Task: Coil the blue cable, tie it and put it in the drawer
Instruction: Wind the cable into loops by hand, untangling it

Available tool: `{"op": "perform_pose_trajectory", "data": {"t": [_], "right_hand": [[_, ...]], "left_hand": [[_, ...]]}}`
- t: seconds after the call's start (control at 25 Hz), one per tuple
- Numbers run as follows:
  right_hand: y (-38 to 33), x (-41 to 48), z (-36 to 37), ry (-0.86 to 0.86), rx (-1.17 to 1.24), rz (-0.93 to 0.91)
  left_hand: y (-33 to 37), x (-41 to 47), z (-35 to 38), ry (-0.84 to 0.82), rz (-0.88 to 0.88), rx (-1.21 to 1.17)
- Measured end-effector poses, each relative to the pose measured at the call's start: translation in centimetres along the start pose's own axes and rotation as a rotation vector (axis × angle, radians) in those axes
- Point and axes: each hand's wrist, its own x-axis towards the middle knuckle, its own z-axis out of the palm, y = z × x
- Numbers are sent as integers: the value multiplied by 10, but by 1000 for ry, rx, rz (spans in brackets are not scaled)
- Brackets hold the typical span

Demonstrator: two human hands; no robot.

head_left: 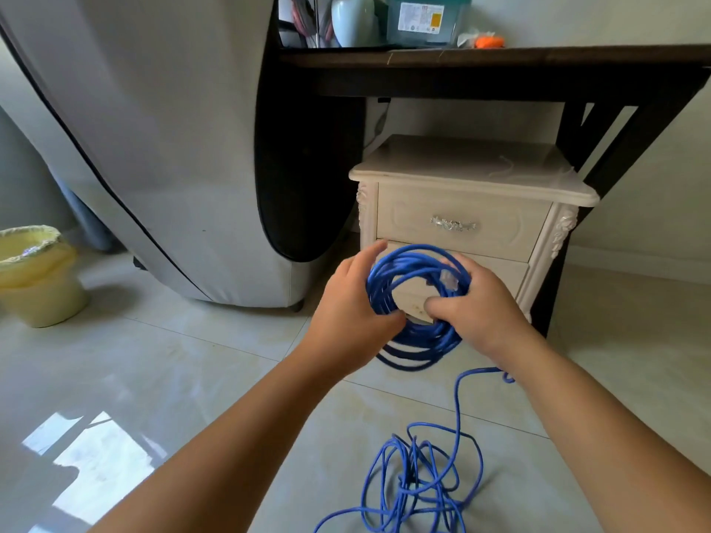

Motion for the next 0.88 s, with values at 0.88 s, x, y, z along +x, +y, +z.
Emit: {"op": "perform_pose_trajectory", "data": {"t": [0.88], "right_hand": [[-6, -7, -18, -448, -128, 46]], "left_hand": [[-2, 11, -11, 132, -118, -357]]}}
